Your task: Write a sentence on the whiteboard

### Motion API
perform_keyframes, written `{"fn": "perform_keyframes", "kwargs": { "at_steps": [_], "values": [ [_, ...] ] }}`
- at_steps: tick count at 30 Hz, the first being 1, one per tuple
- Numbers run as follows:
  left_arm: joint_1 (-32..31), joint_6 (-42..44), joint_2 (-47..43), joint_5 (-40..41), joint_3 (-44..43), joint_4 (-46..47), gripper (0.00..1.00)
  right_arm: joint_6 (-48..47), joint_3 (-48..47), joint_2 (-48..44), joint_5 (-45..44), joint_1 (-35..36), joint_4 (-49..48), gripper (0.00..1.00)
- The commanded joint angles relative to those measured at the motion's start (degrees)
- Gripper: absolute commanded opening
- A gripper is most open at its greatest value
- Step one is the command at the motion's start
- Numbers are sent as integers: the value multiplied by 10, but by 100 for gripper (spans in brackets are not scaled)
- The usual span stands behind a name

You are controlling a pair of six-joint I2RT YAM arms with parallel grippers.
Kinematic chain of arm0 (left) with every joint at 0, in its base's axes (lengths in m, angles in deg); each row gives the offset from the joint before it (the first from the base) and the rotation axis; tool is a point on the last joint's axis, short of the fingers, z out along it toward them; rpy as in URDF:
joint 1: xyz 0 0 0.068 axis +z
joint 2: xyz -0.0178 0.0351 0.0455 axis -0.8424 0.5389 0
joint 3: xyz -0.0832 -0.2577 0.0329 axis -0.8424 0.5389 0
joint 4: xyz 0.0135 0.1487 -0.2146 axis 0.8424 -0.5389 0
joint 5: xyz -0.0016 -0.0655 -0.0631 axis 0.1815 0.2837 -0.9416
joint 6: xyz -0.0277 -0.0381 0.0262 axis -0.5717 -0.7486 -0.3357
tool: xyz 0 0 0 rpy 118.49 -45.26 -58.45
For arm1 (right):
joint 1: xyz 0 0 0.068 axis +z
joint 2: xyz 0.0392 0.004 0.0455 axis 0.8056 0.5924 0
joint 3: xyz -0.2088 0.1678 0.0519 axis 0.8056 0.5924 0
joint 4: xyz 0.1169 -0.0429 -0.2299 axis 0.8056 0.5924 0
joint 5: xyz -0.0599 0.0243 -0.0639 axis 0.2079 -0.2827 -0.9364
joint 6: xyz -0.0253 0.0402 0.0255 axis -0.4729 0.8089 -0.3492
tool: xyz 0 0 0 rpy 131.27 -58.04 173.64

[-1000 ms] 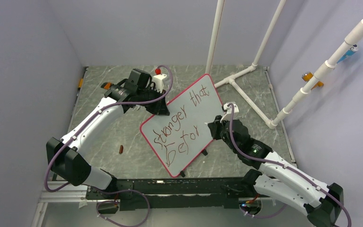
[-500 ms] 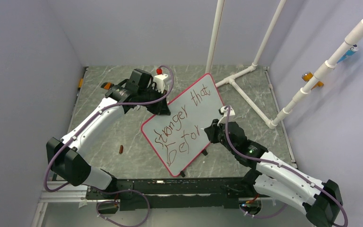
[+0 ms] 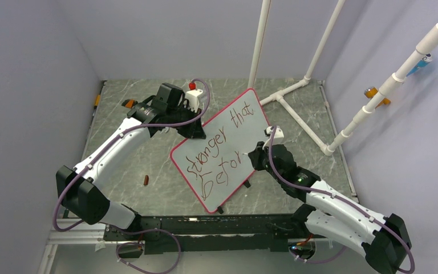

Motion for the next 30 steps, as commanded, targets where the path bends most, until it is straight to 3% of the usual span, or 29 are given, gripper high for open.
{"fn": "perform_keyframes", "kwargs": {
  "at_steps": [1, 17, 30],
  "values": [
    [5, 124, 18, 205, 1, -3, 0, -18, -20, 7, -5, -13, -32, 0],
    [5, 125, 20, 208, 0, -4, 0, -31, -52, 23, 33, -23, -40, 0],
    [5, 125, 20, 210, 0, -4, 0, 6, -10, 23, 74, -22, -57, 0]
  ]
}}
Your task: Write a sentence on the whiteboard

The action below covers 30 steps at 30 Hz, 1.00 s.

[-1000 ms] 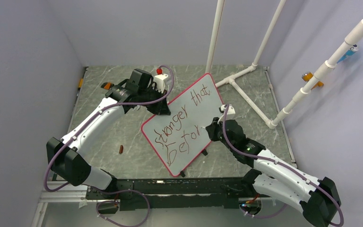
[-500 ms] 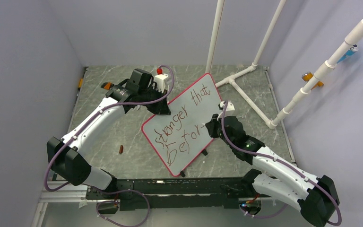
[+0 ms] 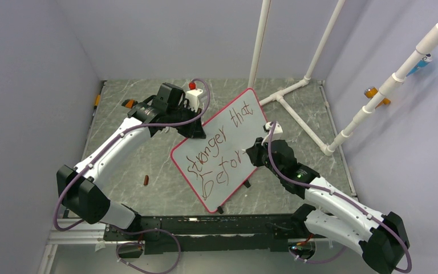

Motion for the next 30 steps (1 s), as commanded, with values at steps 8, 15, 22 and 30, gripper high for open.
{"fn": "perform_keyframes", "kwargs": {
  "at_steps": [8, 15, 22, 30],
  "values": [
    [5, 126, 18, 206, 1, -6, 0, 39, 41, -15, 27, -1, -27, 0],
    [6, 127, 19, 204, 1, -6, 0, 50, 59, -31, 27, -1, -18, 0],
    [5, 126, 19, 204, 1, -6, 0, 55, 65, -39, 14, -1, 0, 0],
    [4, 126, 20, 205, 1, -7, 0, 55, 58, -37, -17, -1, 19, 0]
  ]
}}
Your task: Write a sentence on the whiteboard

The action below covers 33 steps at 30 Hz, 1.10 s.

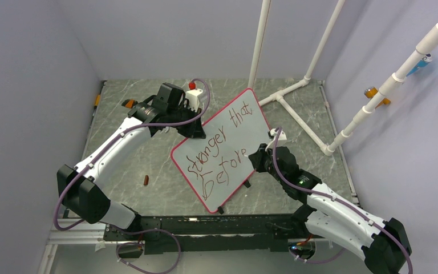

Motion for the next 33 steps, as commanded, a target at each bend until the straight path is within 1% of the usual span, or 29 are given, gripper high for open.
{"fn": "perform_keyframes", "kwargs": {
  "at_steps": [1, 5, 13, 16, 20, 26, 33],
  "values": [
    [4, 130, 18, 200, 1, -7, 0, 4, -1, 7, -15, 1, 23, 0],
    [4, 130, 19, 201, 1, -7, 0, -5, -14, 17, -28, 1, 24, 0],
    [3, 130, 19, 203, 1, -7, 0, -52, -61, 56, -81, 0, 10, 0],
    [2, 130, 19, 204, 1, -8, 0, -80, -91, 70, -102, -1, 4, 0],
    [3, 130, 19, 204, 0, -8, 0, -126, -159, 82, -130, -2, 21, 0],
    [2, 130, 17, 206, 1, -7, 0, -149, -242, 34, -133, -2, 77, 0],
    [2, 129, 8, 206, -1, -13, 0, -117, -233, -56, -111, -2, 113, 0]
  ]
}}
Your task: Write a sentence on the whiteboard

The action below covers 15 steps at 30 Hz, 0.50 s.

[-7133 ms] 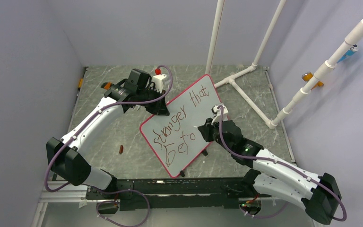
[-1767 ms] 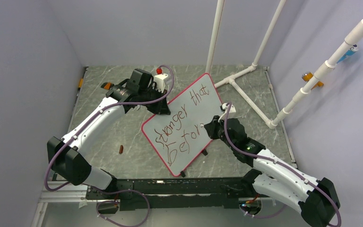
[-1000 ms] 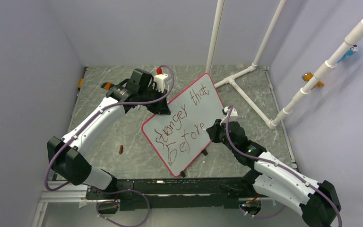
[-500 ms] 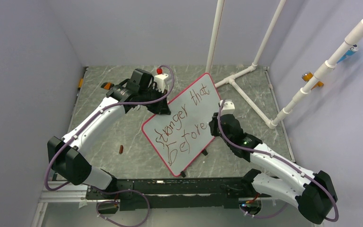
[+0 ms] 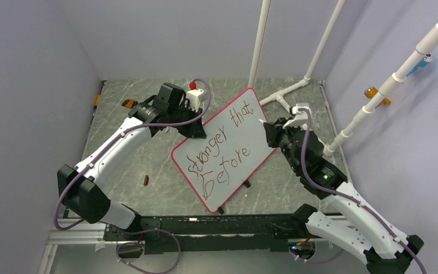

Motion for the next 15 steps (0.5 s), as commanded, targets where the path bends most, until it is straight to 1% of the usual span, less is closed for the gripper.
{"fn": "perform_keyframes", "kwargs": {
  "at_steps": [1, 6, 10, 15],
  "values": [
    [5, 129, 6, 205, -1, -15, 0, 17, 0, -46, 7, -2, 43, 0],
    [6, 129, -6, 214, -5, -20, 0, 36, 21, -76, 10, -2, 62, 0],
    [6, 125, -19, 198, -16, -24, 0, 45, 28, -90, 17, -3, 75, 0],
    [6, 132, -29, 193, -42, -61, 0, 51, 35, -102, 18, -2, 81, 0]
  ]
}}
